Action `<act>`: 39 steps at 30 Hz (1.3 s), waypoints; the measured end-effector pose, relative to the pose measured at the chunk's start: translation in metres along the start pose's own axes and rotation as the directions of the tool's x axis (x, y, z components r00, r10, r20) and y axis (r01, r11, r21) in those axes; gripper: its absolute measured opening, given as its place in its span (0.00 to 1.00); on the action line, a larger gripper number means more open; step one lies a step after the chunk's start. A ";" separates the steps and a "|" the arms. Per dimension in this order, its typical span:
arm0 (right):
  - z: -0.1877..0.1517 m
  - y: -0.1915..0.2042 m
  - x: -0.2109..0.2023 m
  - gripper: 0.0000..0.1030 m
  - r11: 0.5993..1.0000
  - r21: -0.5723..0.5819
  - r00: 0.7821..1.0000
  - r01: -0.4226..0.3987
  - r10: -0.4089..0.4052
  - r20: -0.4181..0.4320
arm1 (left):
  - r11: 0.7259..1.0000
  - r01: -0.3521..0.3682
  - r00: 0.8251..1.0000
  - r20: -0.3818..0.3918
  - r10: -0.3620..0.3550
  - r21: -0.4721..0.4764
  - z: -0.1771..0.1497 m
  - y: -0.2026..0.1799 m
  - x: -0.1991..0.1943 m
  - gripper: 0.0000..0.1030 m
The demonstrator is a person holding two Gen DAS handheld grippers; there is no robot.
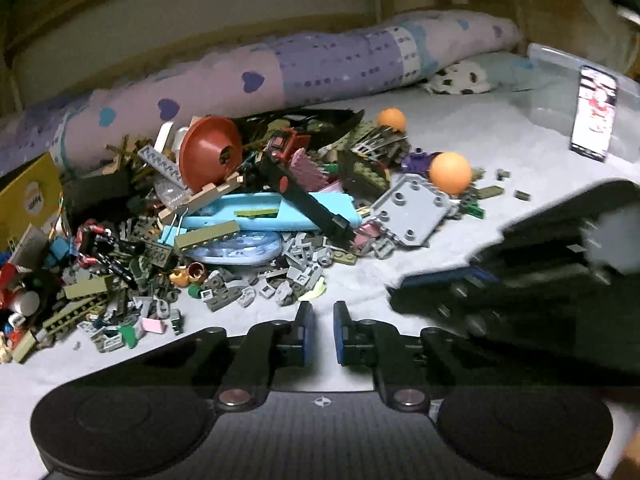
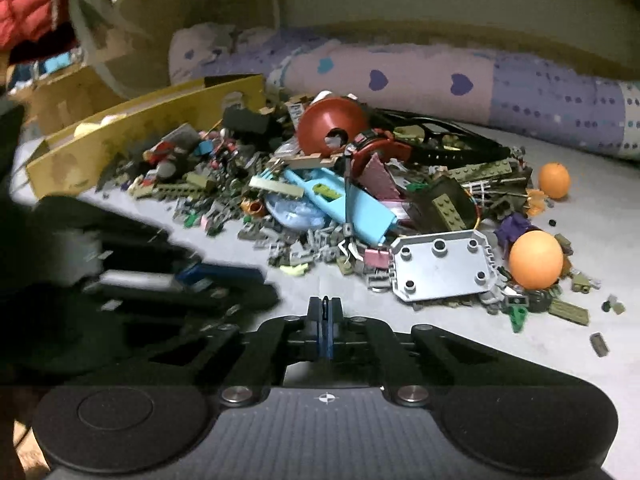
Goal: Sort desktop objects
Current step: 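Lower the open left gripper around a small grey brick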
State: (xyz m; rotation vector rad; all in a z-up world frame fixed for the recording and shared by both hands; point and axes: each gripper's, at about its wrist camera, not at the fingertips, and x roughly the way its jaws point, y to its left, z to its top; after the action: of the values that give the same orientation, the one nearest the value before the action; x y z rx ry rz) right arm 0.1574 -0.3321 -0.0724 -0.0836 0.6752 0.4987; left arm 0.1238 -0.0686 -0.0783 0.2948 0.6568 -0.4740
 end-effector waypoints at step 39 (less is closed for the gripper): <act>-0.010 -0.005 -0.009 0.05 0.999 0.015 0.999 -0.033 0.033 -0.010 | 0.998 -0.064 0.998 -0.008 0.064 -0.011 -0.002 -0.015 -0.010 0.11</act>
State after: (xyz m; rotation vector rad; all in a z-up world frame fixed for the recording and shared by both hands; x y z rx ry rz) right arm 0.1482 -0.3424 -0.0749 -0.0616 0.6911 0.5251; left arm 0.1085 -0.0770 -0.0751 0.3068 0.6557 -0.4078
